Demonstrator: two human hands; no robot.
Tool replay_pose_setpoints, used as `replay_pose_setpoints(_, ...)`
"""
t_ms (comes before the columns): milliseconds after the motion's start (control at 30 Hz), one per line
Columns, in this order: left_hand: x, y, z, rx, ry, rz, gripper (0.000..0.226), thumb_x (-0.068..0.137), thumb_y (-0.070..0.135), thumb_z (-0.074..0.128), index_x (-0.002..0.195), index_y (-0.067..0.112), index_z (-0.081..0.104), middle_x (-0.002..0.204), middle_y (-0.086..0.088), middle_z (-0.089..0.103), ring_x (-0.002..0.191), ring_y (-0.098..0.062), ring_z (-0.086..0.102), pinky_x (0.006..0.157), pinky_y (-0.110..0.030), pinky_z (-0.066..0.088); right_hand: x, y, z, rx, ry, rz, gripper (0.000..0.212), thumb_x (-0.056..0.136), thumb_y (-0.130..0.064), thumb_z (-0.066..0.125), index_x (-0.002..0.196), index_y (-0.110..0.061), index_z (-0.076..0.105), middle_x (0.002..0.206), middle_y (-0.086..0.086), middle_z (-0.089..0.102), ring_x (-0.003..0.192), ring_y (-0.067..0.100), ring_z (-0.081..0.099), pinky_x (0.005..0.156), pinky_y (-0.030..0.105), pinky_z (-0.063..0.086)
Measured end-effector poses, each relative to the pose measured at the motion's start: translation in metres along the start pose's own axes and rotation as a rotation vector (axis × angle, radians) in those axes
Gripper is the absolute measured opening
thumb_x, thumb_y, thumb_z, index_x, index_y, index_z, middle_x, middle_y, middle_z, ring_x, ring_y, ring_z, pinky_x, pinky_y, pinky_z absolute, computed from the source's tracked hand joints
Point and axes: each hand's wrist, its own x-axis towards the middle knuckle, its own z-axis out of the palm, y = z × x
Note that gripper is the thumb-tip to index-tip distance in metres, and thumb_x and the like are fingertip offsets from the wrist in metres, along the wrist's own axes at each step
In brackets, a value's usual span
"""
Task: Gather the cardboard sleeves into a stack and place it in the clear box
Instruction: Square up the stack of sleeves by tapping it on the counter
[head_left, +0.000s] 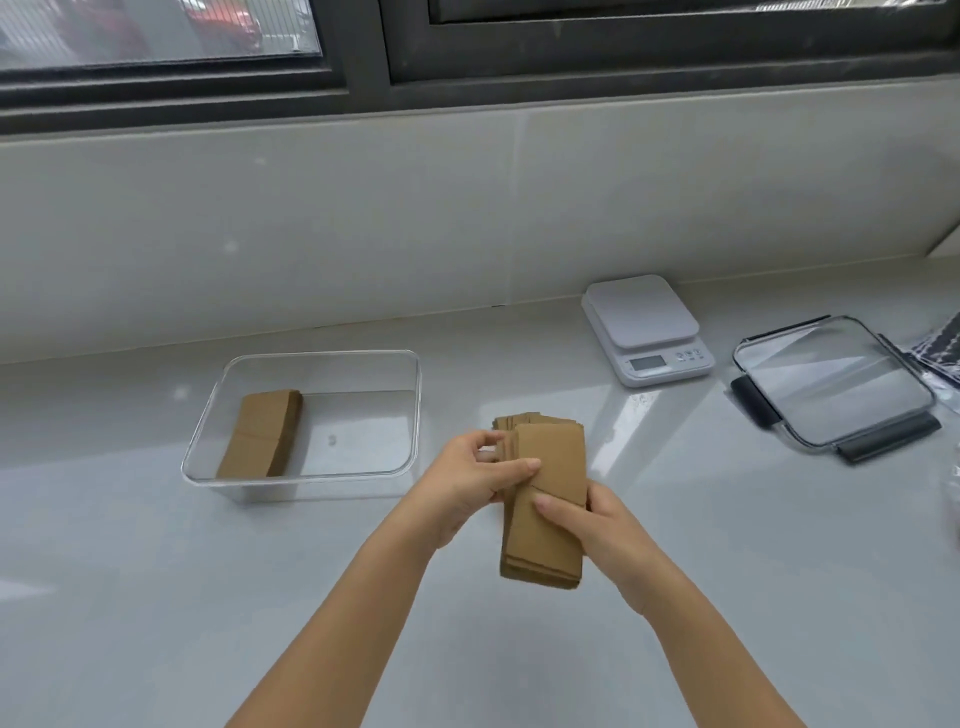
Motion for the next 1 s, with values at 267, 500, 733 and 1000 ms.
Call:
replay_pose_setpoints(267,0.052,-0.007,-0.01,0.142,0.18,-0.163,0.053,0.094,0.019,0.047,0.144,0.008,0.032,0.148,-0.01,0.038,0.135,-0.025,0.037,0.113,-0.04,0.029,0.06,-0.004,-0.024,0.114,0.214,0.067,0.025,0.094,-0.018,0.056,0.119,-0.016,0.054,0.113,0.006,0.064,0.098,0.022,0.061,0.07,0.024,0.049)
replay_pose_setpoints(500,0.075,-0.022,0.009,0.176,0.05,-0.194,0.038,0.096,0.013,0.033,0.13,0.008,0.051,0.121,-0.011,0.063,0.11,-0.024,0.06,0.096,-0.037,0.048,0.089,0.004,-0.019,-0.291,0.326,0.156,0.029,0.088,-0.036,0.06,0.108,-0.017,0.052,0.115,0.007,0.052,0.104,0.027,0.055,0.092,0.044,0.051)
replay_pose_setpoints(733,0.075,-0.018,0.01,0.088,0.051,-0.183,0.036,0.101,0.02,0.029,0.131,0.011,0.047,0.12,-0.004,0.059,0.103,-0.016,0.058,0.1,-0.042,0.046,0.099,0.004,-0.011,-0.23,0.269,0.197,0.066,0.087,-0.034,0.064,0.136,-0.01,0.027,0.136,0.009,0.028,0.123,0.029,0.043,0.103,0.046,0.044)
replay_pose_setpoints(1000,0.069,-0.023,0.01,-0.082,0.03,-0.21,0.04,0.102,0.023,0.028,0.136,0.009,0.045,0.126,-0.008,0.058,0.112,-0.021,0.056,0.105,-0.044,0.042,0.107,0.019,-0.003,-0.201,0.29,0.157,0.087,0.073,-0.04,0.075,0.139,-0.019,0.022,0.135,0.004,0.041,0.121,0.029,0.05,0.1,0.049,0.048)
